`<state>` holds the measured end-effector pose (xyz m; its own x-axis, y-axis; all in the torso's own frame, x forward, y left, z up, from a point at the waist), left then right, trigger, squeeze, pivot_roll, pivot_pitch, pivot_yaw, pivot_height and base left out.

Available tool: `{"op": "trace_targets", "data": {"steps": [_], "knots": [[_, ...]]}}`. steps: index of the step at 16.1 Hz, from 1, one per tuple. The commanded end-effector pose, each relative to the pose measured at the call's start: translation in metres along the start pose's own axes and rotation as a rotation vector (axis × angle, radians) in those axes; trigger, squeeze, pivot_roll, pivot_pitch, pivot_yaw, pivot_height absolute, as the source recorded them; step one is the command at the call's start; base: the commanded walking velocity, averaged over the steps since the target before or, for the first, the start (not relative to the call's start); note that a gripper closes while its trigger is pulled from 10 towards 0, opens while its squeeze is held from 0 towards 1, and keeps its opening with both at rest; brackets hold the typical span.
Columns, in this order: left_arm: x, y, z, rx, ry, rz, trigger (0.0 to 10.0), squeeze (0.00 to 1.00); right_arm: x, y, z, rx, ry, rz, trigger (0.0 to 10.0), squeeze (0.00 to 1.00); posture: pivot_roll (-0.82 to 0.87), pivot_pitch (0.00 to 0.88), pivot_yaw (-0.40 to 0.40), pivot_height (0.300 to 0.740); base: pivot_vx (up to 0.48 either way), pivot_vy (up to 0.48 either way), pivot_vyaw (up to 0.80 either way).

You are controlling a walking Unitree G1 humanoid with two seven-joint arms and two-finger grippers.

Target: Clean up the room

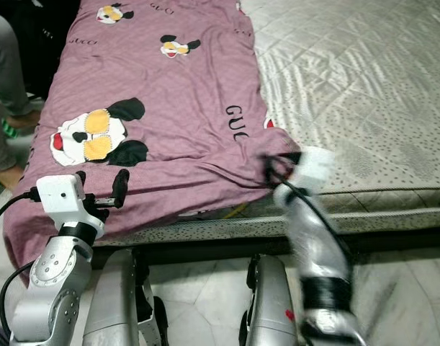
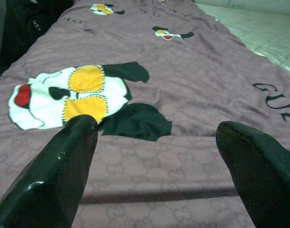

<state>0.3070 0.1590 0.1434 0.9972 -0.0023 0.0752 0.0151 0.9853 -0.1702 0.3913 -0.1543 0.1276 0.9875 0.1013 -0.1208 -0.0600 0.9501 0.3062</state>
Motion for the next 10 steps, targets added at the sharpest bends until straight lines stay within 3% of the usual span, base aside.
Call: {"op": "trace_targets", "data": {"steps": [1,5,6,8,10], "knots": [[0.000,0.000,-0.001,-0.002,0.001,-0.007,10.0,0.00,0.008,0.011,-0.012,-0.033,0.052,0.010,10.0,0.00,0.06,0.156,0.016,0.534,0.000,0.000,0.00],[-0.001,0.004,0.003,0.008,-0.007,-0.004,10.0,0.00,0.025,0.035,-0.022,-0.158,0.094,-0.035,10.0,0.00,0.08,0.156,0.006,0.534,0.000,0.000,0.00],[-0.001,0.006,0.003,0.012,-0.008,0.001,10.0,0.00,0.026,0.038,-0.021,-0.179,0.079,-0.046,0.1,0.00,0.09,0.157,0.005,0.534,0.000,0.000,0.00],[-0.002,0.007,0.004,0.014,-0.008,0.005,10.0,0.00,0.026,0.033,-0.023,-0.202,0.077,-0.072,0.0,0.00,0.09,0.160,0.006,0.534,0.000,0.000,0.00],[-0.004,0.007,0.002,0.014,-0.002,0.004,10.0,0.00,0.023,0.014,-0.028,-0.220,0.093,-0.135,0.0,0.00,0.08,0.163,0.011,0.534,0.000,0.000,0.00]]}}
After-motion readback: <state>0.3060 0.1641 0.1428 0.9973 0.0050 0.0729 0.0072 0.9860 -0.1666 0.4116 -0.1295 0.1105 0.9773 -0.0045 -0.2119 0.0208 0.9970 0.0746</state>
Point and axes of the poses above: a point about 5 cm out from each wrist's last joint towards the gripper, its own x axis pointing out of the wrist towards the gripper, its own z axis along the axis of the wrist's last joint, y = z × x, the point moved 4 cm from there along x, pointing out of the wrist towards the gripper, and after that the axes turned 2 degrees about -x, right-handed, at the moved point
